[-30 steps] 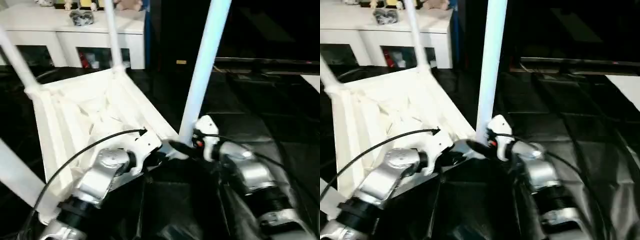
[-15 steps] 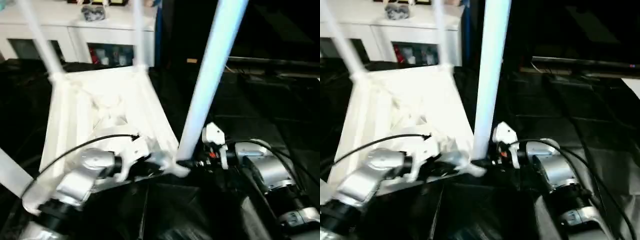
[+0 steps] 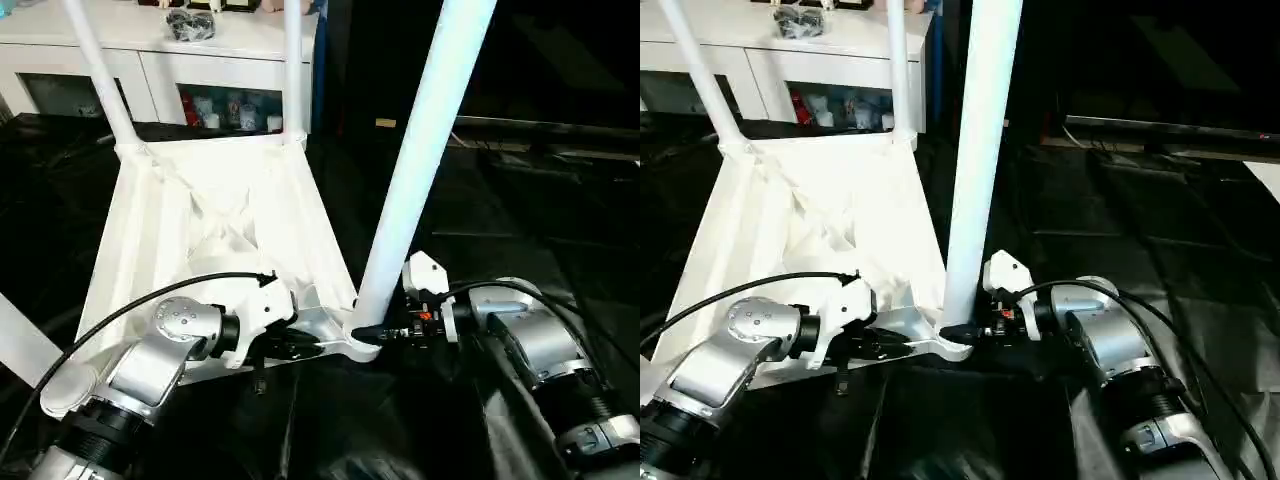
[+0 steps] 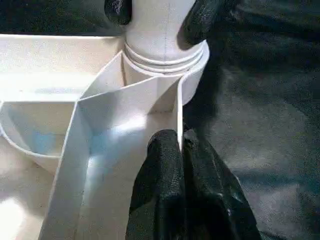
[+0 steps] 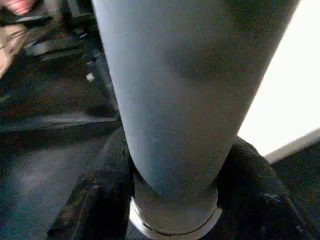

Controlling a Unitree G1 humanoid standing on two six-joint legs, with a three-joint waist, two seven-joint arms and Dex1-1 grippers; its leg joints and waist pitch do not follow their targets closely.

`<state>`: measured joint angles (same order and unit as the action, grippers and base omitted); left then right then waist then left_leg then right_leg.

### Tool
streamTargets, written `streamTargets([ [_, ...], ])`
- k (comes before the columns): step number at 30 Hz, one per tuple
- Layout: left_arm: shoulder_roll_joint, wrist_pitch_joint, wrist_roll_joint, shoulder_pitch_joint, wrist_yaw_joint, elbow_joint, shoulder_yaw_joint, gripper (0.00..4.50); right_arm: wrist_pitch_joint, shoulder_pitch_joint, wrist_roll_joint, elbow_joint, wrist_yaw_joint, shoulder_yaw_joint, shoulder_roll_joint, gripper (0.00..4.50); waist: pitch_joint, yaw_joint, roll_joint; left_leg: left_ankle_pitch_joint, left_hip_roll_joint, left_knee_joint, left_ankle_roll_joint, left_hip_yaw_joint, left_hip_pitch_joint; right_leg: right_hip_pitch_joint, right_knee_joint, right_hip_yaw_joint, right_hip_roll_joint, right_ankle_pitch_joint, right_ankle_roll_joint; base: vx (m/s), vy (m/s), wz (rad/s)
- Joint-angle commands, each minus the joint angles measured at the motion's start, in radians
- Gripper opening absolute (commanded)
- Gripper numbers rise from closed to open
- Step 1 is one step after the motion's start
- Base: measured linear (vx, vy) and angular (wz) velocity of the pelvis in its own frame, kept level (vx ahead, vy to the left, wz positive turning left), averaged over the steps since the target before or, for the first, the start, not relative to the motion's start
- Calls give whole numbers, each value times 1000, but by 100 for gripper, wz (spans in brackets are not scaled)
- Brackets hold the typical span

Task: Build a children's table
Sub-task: Rotate leg to tighten

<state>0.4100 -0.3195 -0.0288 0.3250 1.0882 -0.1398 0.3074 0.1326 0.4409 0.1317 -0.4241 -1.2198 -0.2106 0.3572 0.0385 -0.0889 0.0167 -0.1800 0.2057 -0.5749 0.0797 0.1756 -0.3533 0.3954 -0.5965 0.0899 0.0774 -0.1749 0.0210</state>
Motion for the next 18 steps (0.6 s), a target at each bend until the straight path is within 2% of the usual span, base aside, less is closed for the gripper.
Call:
streamTargets([
  [1,-83,-24,17,37,-173,-12,-38,0,29,-14,-26,-30,132,-28,-85,196,-46,6,-6,-248,29,68,-20,-6,5,-42,79,-53,64,-324,161,0,0,0],
  [3,-147,-68,36,44,-264,-9,-40,0,28,12,-61,-114,349,19,-164,196,-45,17,-2,-275,25,73,3,-13,0,-49,84,-47,67,-405,135,0,0,0],
  [5,-191,-90,44,50,-315,-13,-37,0,35,22,-62,-144,441,43,-209,195,-44,34,-2,-298,20,73,17,-18,-5,-51,93,-40,69,-488,98,-58,5,-19],
  [6,-211,-94,50,55,-341,-21,-37,0,32,27,-69,-154,477,47,-224,195,-45,37,0,-302,18,71,17,-19,-4,-51,96,-38,70,-505,88,0,0,0],
  [7,-236,-100,58,61,-376,-32,-37,0,29,32,-79,-164,525,52,-245,195,-45,38,-1,-302,17,67,3,-17,2,-42,106,-40,69,-514,80,0,0,0],
  [9,-268,-105,70,70,-414,-45,-32,0,36,39,-91,-172,581,56,-277,195,-44,40,-1,-307,15,64,-12,-14,5,-36,110,-40,67,-523,80,0,0,0],
  [10,-289,-105,81,77,-441,-54,-29,0,40,41,-102,-172,609,54,-299,195,-45,41,5,-304,16,65,-15,-14,3,-37,110,-40,66,-522,78,0,0,0],
  [11,-300,-101,87,82,-443,-58,-22,0,30,43,-112,-165,614,44,-316,195,-45,40,-1,-304,17,67,-14,-16,3,-35,108,-39,65,-515,77,0,0,0],
  [12,-304,-100,93,85,-445,-60,-17,0,22,43,-109,-162,606,42,-325,195,-46,41,0,-304,18,68,-14,-17,1,-37,106,-40,65,-500,77,0,0,0],
  [14,-301,-93,102,86,-435,-59,-4,0,15,40,-92,-152,595,49,-339,265,-47,40,-5,-305,20,69,-22,-16,2,-36,103,-42,64,-456,91,0,0,0],
  [15,-297,-92,101,84,-428,-56,0,0,18,39,-85,-149,593,55,-340,265,-46,41,-6,-306,20,70,-22,-16,1,-37,102,-42,64,-448,94,0,0,0],
  [16,-291,-87,99,80,-420,-51,2,0,25,37,-75,-142,582,57,-336,267,-47,40,-11,-308,21,70,-22,-16,2,-37,100,-43,64,-432,103,0,0,0],
  [18,-280,-78,94,71,-404,-42,8,0,30,32,-64,-134,572,57,-326,293,-47,41,-9,-309,20,70,-23,-15,1,-38,100,-44,63,-420,108,0,0,0],
])
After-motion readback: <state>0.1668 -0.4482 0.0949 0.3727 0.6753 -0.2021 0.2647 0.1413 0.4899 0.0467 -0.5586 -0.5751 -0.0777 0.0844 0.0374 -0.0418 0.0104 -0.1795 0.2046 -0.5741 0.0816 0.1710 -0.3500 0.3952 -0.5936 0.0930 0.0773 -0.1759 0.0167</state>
